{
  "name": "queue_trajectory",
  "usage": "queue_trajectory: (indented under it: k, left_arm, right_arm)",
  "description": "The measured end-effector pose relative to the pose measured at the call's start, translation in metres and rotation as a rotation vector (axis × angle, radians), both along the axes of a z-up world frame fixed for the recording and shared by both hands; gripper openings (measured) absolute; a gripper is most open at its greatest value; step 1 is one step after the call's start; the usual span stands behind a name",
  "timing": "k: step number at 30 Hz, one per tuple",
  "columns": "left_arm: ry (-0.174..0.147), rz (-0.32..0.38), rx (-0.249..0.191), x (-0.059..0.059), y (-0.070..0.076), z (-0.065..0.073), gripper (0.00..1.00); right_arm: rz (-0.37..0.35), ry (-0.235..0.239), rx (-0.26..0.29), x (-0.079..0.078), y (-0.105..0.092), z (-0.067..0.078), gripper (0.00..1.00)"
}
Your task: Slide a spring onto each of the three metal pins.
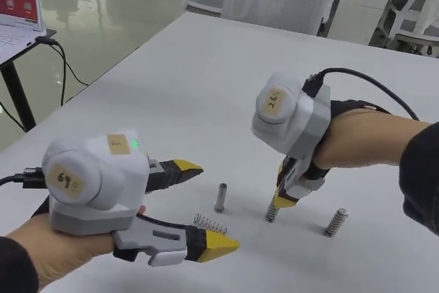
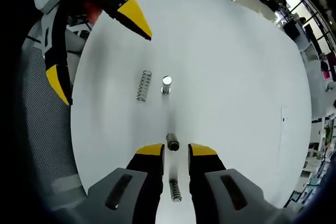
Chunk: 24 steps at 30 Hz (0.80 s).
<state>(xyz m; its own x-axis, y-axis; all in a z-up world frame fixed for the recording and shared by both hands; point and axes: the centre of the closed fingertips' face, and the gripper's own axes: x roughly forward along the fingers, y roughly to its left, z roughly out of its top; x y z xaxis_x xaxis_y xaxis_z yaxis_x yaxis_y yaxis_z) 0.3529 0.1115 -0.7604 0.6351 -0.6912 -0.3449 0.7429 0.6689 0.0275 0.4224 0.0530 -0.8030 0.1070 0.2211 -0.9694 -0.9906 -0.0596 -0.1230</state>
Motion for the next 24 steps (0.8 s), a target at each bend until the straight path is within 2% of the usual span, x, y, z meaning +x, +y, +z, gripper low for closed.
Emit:
queue_trajectory:
  k: [4, 5, 6, 7, 10, 12, 16, 18, 24]
  left_arm:
    - [0.006, -0.003, 0.005, -0.001, 0.0, -0.002, 0.65]
    - [0.008, -0.004, 0.007, -0.001, 0.0, -0.003, 0.65]
    - [0.009, -0.004, 0.009, -0.001, 0.0, -0.003, 0.64]
    - [0.011, -0.004, 0.01, -0.001, 0.0, -0.004, 0.64]
    - [0.016, -0.004, 0.014, -0.001, 0.001, -0.006, 0.64]
    - [0.018, -0.004, 0.018, -0.001, 0.001, -0.007, 0.64]
    - [0.02, -0.001, 0.027, -0.001, 0.002, -0.008, 0.64]
    - [0.022, 0.004, 0.027, -0.001, 0.004, -0.008, 0.64]
    - [0.028, 0.006, 0.032, -0.001, 0.005, -0.01, 0.64]
  right_arm:
    - [-0.01, -0.017, 0.062, -0.003, 0.002, 0.017, 0.15]
    - [-0.019, 0.01, 0.112, -0.01, 0.009, 0.022, 0.15]
    - [-0.02, 0.015, 0.126, -0.012, 0.011, 0.024, 0.15]
    - [-0.019, 0.041, 0.167, -0.02, 0.017, 0.028, 0.15]
    - [0.0, 0.106, 0.229, -0.04, 0.033, 0.032, 0.15]
    - [0.002, 0.14, 0.249, -0.047, 0.042, 0.028, 0.14]
    - [0.0, 0.144, 0.262, -0.053, 0.053, 0.011, 0.12]
    - [-0.012, 0.17, 0.264, -0.058, 0.058, -0.004, 0.12]
    - [-0.04, 0.165, 0.254, -0.055, 0.064, -0.035, 0.12]
